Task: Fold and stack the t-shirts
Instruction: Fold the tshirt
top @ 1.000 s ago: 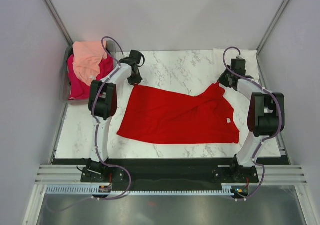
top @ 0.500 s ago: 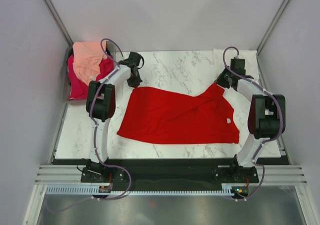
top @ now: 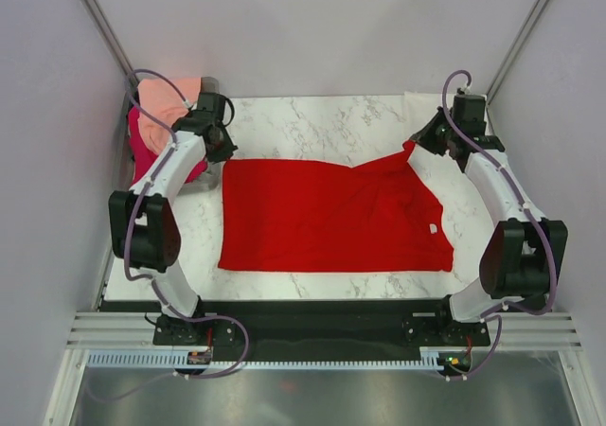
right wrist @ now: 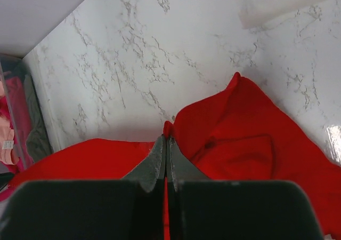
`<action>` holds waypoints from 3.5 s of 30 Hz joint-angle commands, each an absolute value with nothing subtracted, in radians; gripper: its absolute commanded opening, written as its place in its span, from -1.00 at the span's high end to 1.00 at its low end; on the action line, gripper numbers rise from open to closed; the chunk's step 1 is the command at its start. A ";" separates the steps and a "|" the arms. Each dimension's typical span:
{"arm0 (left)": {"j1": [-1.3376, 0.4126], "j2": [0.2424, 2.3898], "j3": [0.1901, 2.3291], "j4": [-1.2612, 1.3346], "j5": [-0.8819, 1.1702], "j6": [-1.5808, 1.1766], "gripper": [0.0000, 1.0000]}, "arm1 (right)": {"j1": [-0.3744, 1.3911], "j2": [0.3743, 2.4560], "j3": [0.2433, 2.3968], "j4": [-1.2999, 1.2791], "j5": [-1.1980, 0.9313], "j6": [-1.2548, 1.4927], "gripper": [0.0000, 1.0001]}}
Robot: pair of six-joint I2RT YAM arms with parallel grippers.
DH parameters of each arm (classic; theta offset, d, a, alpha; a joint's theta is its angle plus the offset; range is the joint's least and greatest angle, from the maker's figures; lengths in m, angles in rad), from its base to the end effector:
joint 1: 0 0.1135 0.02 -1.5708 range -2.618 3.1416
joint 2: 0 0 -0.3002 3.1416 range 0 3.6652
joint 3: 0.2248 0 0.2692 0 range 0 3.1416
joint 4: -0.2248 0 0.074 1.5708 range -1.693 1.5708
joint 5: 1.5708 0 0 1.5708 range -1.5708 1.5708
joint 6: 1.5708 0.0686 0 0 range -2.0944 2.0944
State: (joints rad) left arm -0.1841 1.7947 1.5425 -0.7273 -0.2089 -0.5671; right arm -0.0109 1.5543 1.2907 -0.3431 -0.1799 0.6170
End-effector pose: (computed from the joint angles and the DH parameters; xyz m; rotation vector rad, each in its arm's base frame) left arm 0.4297 -0.0655 0.2817 -0.5581 2.4564 -0.0358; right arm 0.4004 0.0079 0.3225 0.5846 2.1390 0.5365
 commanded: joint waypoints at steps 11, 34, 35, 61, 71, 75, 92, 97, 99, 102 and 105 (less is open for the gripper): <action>-0.133 1.655 1.367 -0.735 -0.196 -0.563 0.96 | 0.029 1.479 1.281 -0.523 -0.167 0.667 1.00; -0.127 1.542 1.187 -0.695 -0.195 -0.508 0.96 | 0.028 0.916 0.865 -0.781 0.075 0.707 1.00; -0.126 1.523 1.161 -0.690 -0.184 -0.509 0.96 | 0.026 0.891 0.856 -0.807 0.090 0.712 1.00; -0.410 1.578 1.049 -0.565 -0.160 -0.586 -0.68 | 0.112 1.185 0.678 -0.497 -0.075 0.741 -0.58; -0.417 1.654 0.962 -0.554 -0.104 -0.594 -0.56 | 0.112 1.641 0.856 -0.393 -0.058 0.696 -0.54; -0.417 1.617 0.875 -0.554 -0.068 -0.604 -0.52 | 0.113 1.775 0.985 -0.387 -0.067 0.692 -0.53; -0.863 1.451 0.639 -0.281 0.173 -1.066 -0.36 | 0.261 2.457 1.906 -0.453 -0.230 0.667 -0.55; -0.959 1.564 0.793 -0.268 0.150 -1.097 -0.36 | 0.262 2.670 2.193 -0.471 -0.276 0.687 -0.57; -0.971 1.606 0.822 -0.271 0.162 -1.103 -0.37 | 0.262 2.706 2.290 -0.468 -0.279 0.690 -0.58; -0.998 1.609 0.876 -0.270 0.198 -1.127 -0.43 | 0.262 2.732 2.345 -0.425 -0.301 0.690 -0.63; -1.069 1.586 0.960 -0.303 0.187 -1.143 -0.47 | 0.262 2.724 2.382 -0.403 -0.324 0.695 -0.68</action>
State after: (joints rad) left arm -1.0031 1.6062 0.8677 -0.2848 0.1677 -1.0782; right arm 0.2646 2.6614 2.3569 -0.3634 -0.3286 0.7067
